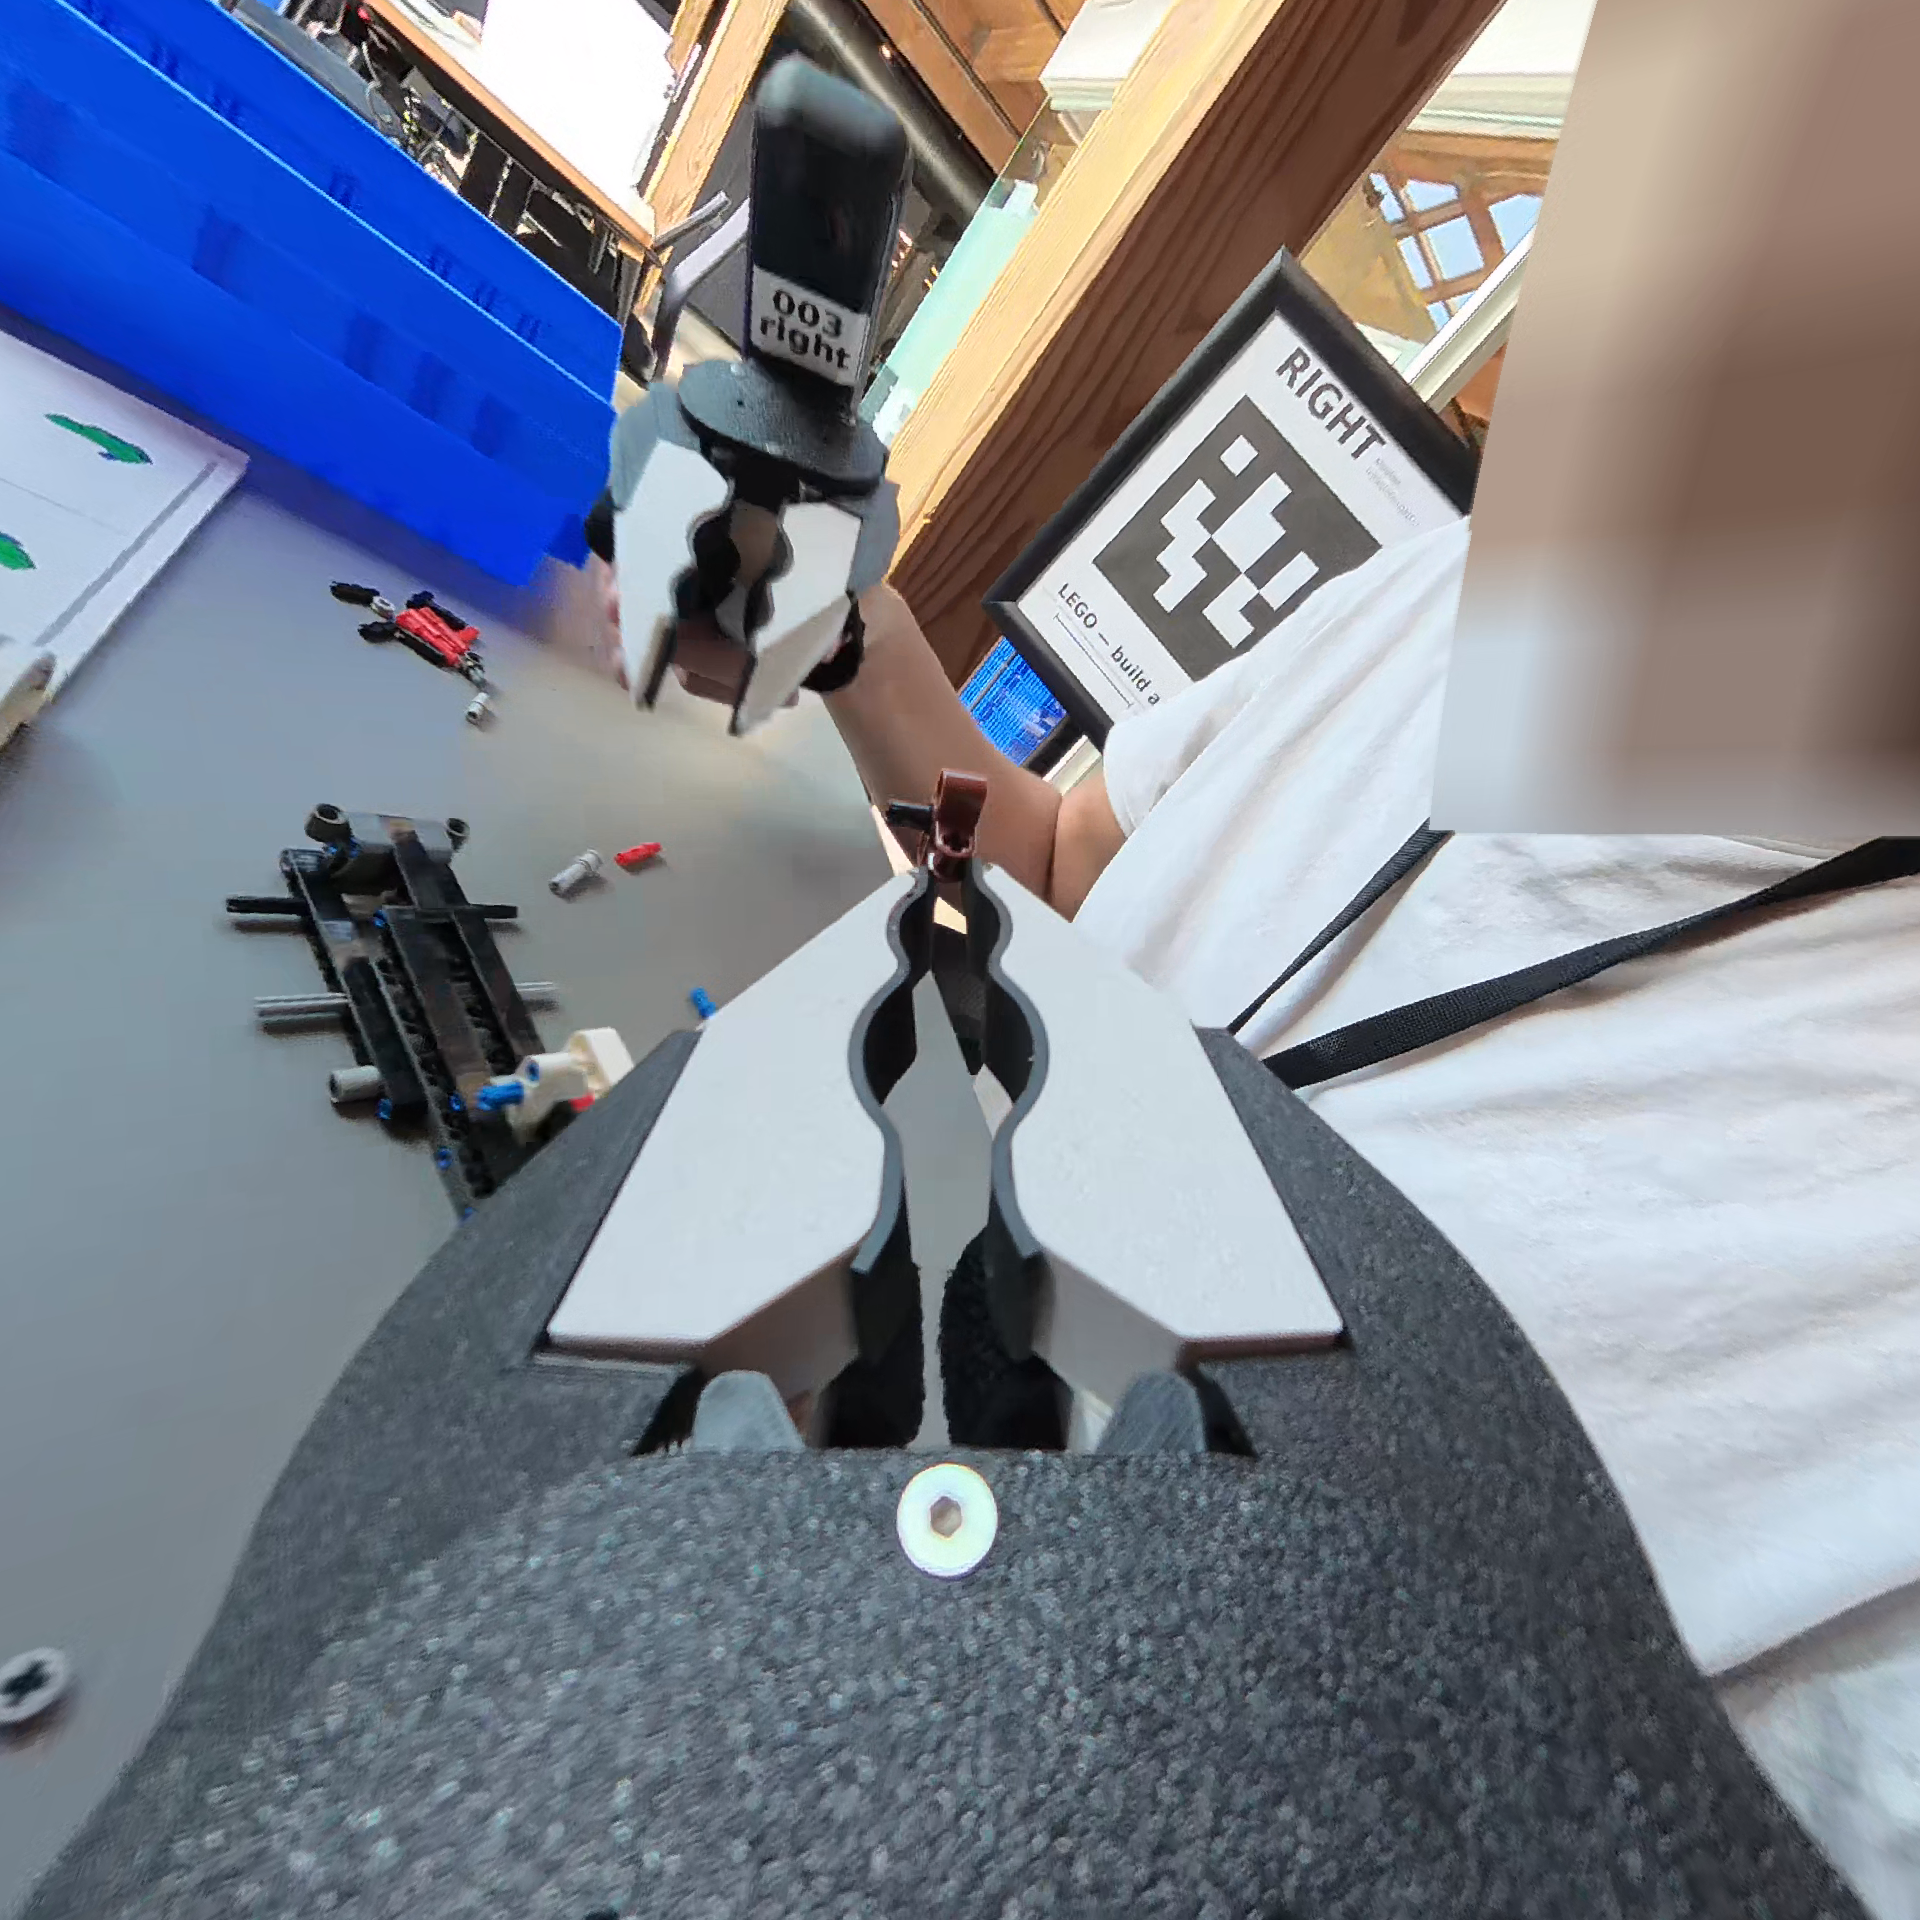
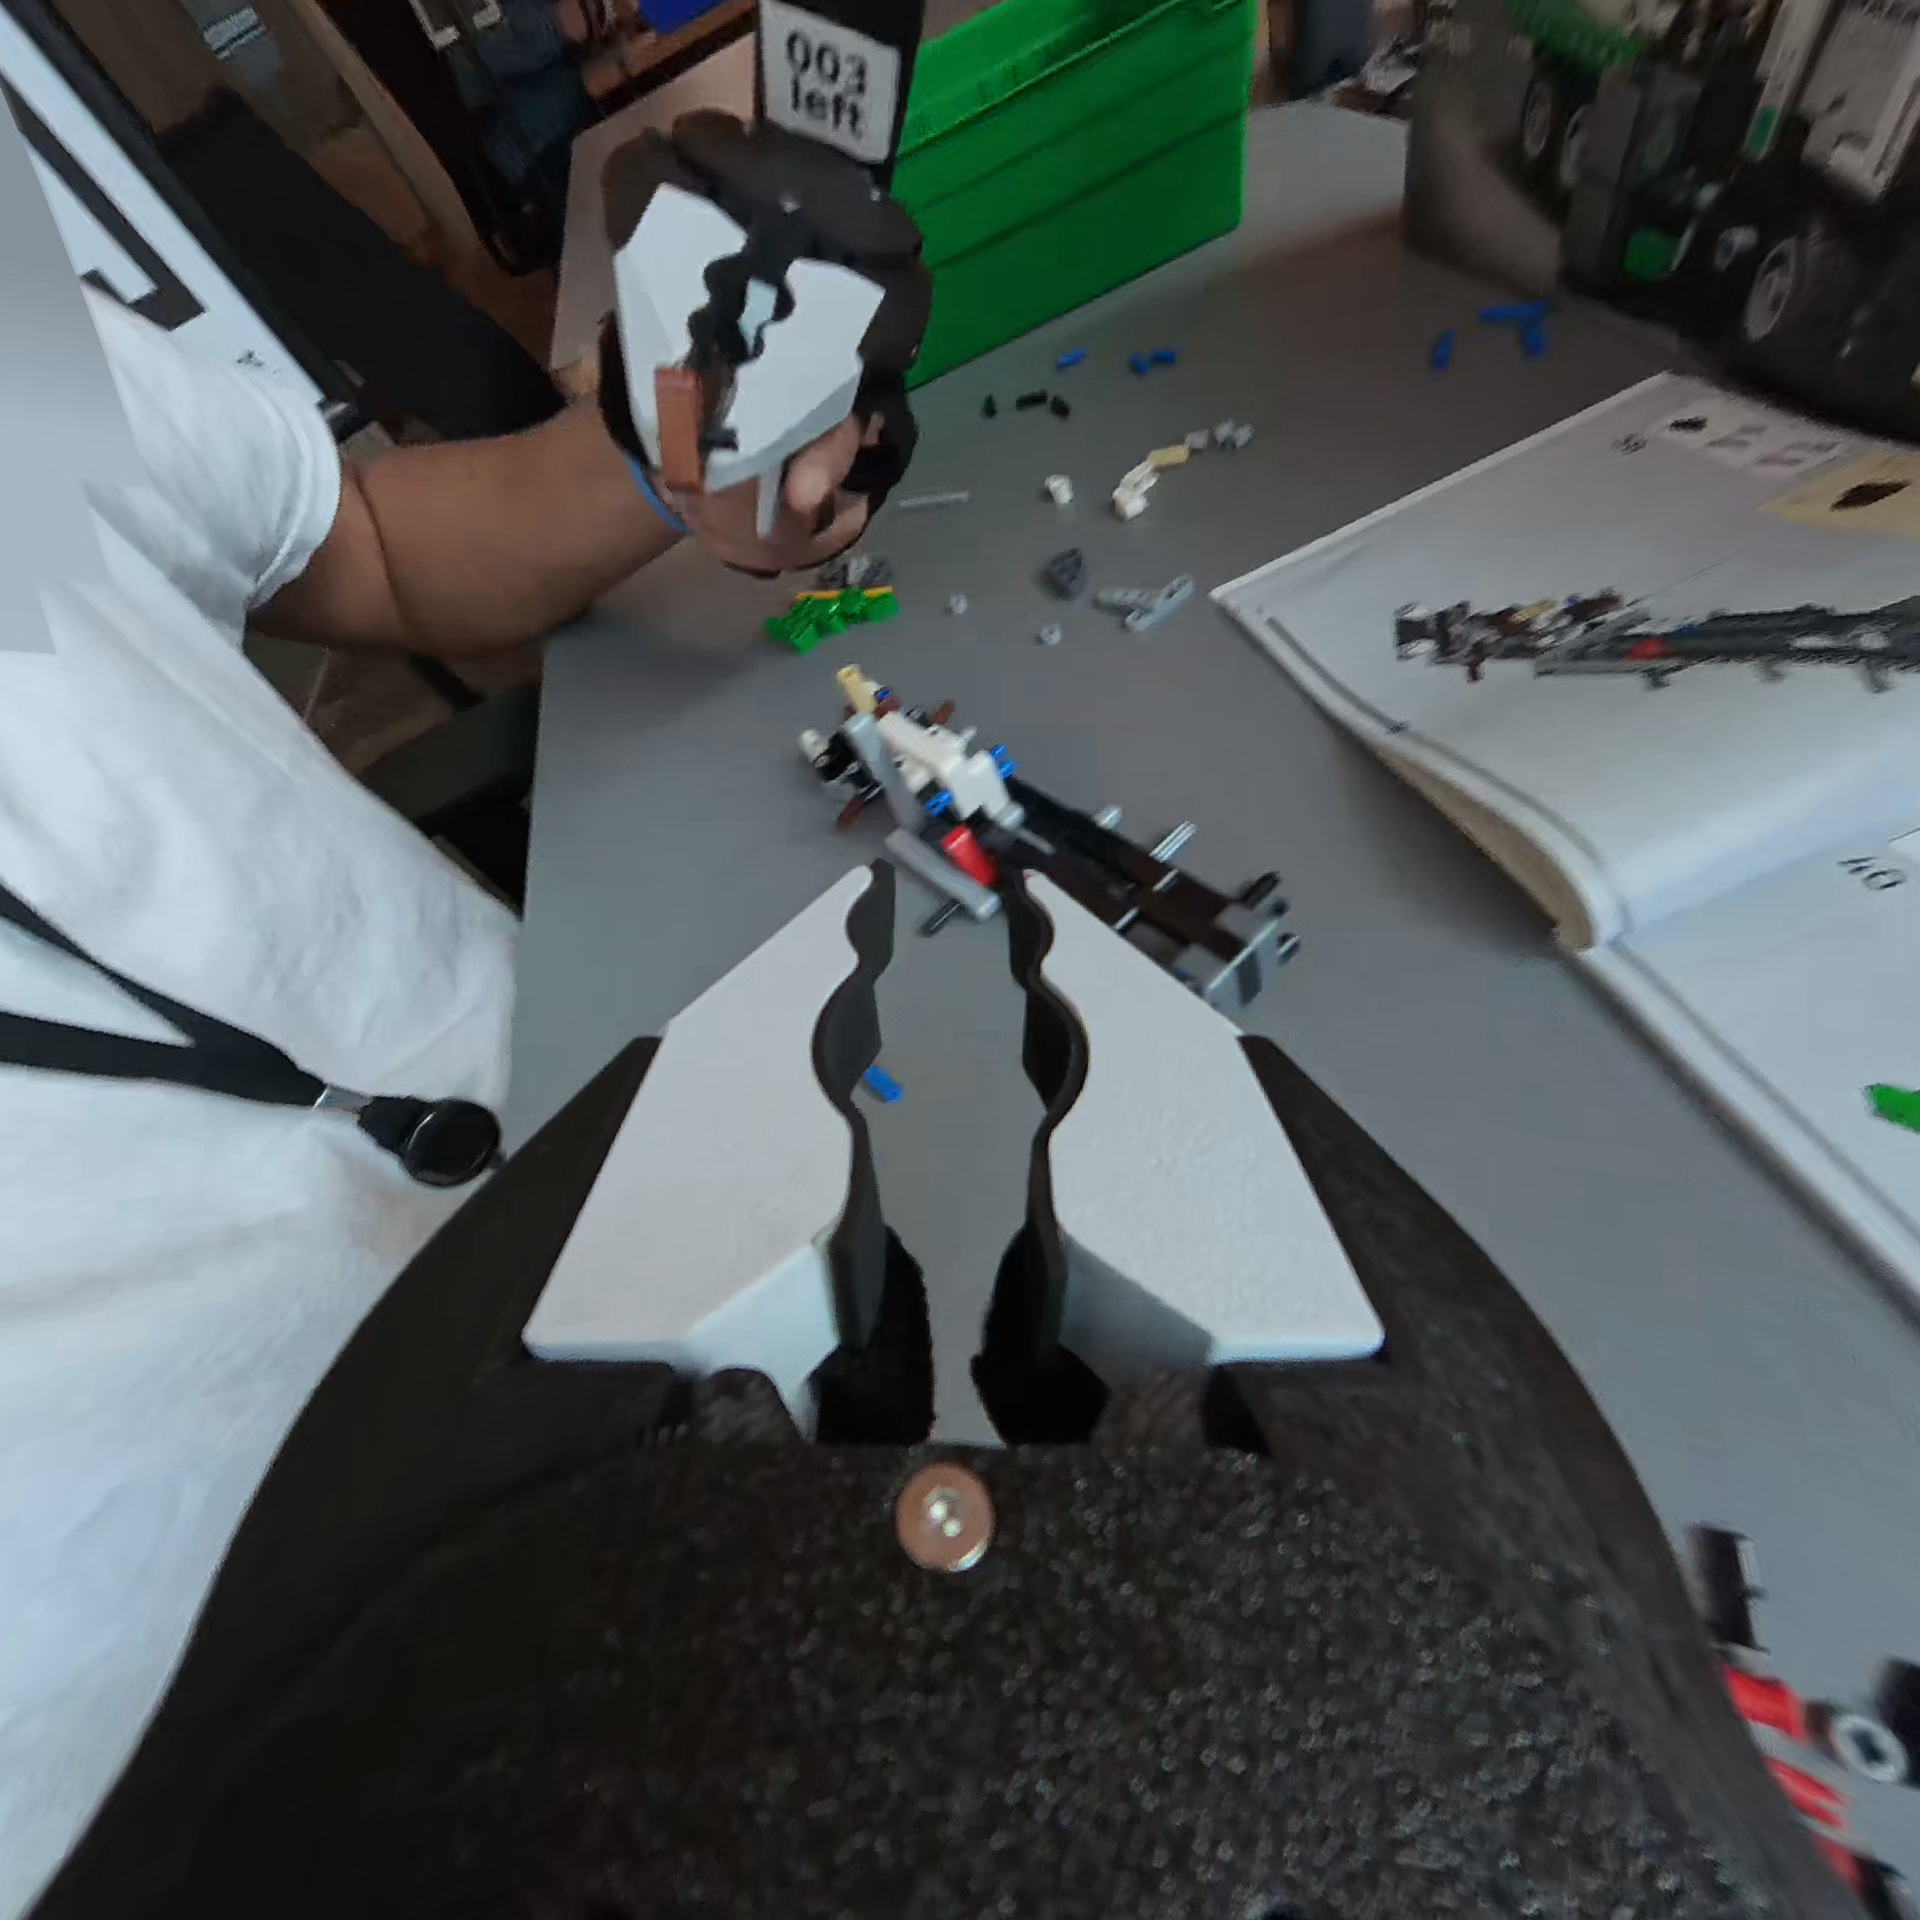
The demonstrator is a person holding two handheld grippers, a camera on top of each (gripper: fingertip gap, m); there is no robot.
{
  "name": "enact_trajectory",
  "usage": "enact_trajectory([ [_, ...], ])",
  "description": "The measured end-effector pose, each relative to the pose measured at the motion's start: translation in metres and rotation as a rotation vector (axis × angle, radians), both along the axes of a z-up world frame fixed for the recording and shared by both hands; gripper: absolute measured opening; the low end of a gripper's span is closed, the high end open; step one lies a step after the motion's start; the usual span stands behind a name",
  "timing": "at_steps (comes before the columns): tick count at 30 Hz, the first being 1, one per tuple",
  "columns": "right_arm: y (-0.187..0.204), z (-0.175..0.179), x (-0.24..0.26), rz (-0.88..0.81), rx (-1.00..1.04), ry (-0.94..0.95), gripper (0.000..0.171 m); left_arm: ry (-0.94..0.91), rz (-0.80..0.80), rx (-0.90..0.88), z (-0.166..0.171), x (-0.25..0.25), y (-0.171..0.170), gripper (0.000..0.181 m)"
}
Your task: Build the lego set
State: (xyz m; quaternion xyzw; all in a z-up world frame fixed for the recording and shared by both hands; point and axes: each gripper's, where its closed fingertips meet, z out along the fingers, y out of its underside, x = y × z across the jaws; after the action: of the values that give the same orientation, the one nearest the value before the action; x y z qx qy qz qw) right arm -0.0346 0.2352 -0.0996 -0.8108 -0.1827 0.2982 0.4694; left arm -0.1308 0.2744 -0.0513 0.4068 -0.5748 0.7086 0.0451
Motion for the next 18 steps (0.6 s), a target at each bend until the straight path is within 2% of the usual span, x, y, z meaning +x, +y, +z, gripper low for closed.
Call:
enact_trajectory([
  [3, -0.026, -0.026, -0.024, 0.034, -0.023, -0.039, 0.021, 0.013, -0.003, -0.055, 0.002, -0.015, -0.011, 0.003],
  [7, -0.040, -0.068, -0.042, 0.080, -0.099, -0.241, 0.021, 0.028, -0.015, -0.086, -0.003, -0.028, -0.023, 0.003],
  [15, -0.033, -0.076, -0.049, 0.089, -0.093, -0.306, 0.022, -0.024, -0.041, -0.092, -0.003, -0.042, -0.028, 0.003],
  [18, -0.034, -0.077, -0.049, 0.081, -0.084, -0.298, 0.022, -0.060, -0.062, -0.146, 0.004, -0.047, -0.025, 0.003],
])
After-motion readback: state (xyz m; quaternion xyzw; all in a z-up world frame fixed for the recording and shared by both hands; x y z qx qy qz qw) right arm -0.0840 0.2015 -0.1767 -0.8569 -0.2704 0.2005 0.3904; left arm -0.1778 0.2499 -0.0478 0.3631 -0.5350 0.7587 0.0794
